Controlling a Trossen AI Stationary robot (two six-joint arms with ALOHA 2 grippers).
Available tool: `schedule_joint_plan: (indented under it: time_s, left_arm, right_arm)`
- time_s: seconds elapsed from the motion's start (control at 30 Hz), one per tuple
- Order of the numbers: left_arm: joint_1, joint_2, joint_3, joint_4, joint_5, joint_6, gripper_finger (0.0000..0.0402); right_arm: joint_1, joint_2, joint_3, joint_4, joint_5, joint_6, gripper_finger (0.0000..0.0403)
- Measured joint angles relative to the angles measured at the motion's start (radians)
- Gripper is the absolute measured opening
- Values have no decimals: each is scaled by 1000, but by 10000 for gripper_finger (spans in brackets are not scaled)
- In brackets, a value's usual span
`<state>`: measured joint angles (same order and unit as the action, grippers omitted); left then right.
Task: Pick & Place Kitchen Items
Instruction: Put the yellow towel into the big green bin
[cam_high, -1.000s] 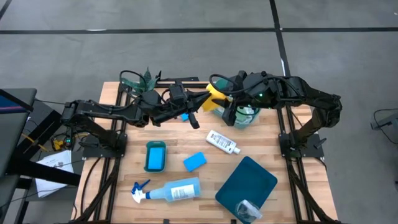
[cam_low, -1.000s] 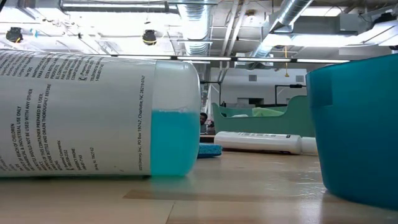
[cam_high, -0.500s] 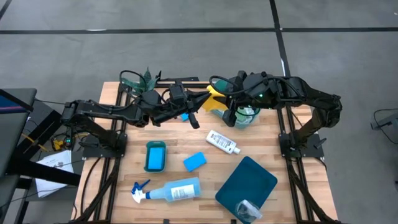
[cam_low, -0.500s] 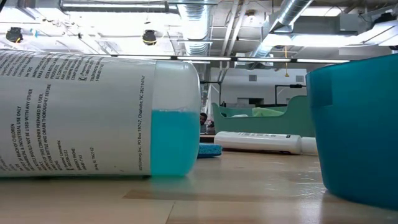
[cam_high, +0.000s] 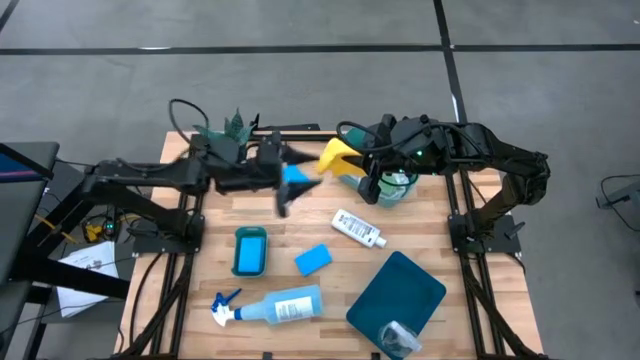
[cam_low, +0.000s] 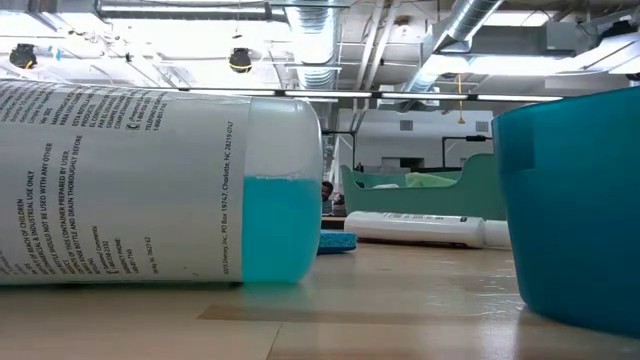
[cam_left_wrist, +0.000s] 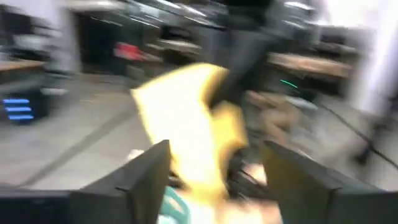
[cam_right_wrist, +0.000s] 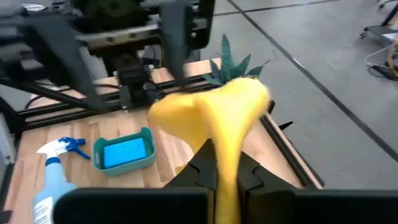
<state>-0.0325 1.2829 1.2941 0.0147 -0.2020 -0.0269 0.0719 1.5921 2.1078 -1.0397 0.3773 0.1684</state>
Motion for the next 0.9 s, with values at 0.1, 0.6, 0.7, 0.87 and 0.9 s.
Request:
schedule_joint_plan:
  time_s: [0.1,0.6,0.7,0.87,0.9]
  left_arm:
    - [16,-67,0,-170,184,-8,295]
    - [25,-318,0,-452,99,-34,267]
    - [25,-327,0,-457,97,-34,259]
    - [25,-320,0,-460,98,-34,250]
    - [25,-318,0,-460,98,-34,248]
  right_arm:
    - [0,0,0,0,-14,-1,1]
    - [0,0,0,1,-39,15,0]
    - [0,0,0,1,-39,15,0]
    - [0,0,0,1,-39,16,0]
    - [0,0,0,1,-39,16,0]
